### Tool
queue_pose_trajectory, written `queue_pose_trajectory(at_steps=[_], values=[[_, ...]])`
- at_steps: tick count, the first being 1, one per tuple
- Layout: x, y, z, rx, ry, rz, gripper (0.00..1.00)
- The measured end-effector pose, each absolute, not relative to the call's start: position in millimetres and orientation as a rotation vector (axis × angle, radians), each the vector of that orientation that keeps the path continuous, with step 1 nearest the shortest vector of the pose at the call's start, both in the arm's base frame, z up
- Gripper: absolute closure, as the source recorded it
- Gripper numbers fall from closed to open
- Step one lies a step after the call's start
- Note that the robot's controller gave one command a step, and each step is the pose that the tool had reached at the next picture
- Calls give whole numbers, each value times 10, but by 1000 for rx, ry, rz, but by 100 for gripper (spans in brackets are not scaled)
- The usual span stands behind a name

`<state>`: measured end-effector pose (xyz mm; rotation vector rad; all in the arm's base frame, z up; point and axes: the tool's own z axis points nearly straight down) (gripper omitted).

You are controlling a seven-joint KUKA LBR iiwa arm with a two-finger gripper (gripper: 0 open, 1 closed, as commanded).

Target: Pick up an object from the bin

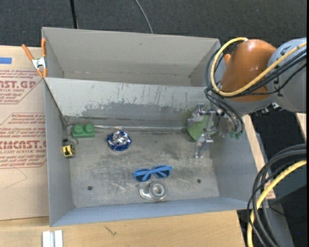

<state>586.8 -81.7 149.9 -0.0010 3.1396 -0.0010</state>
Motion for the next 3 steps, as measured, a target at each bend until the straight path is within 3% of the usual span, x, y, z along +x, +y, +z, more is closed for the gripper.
queue_pose_trajectory(at_steps=[1, 2, 3], values=[[5544, -605, 716, -126, 3127, -3, 0], [5115, 223, 734, -334, 3110, -1, 0], [5117, 210, 746, -332, 3115, -1, 100]])
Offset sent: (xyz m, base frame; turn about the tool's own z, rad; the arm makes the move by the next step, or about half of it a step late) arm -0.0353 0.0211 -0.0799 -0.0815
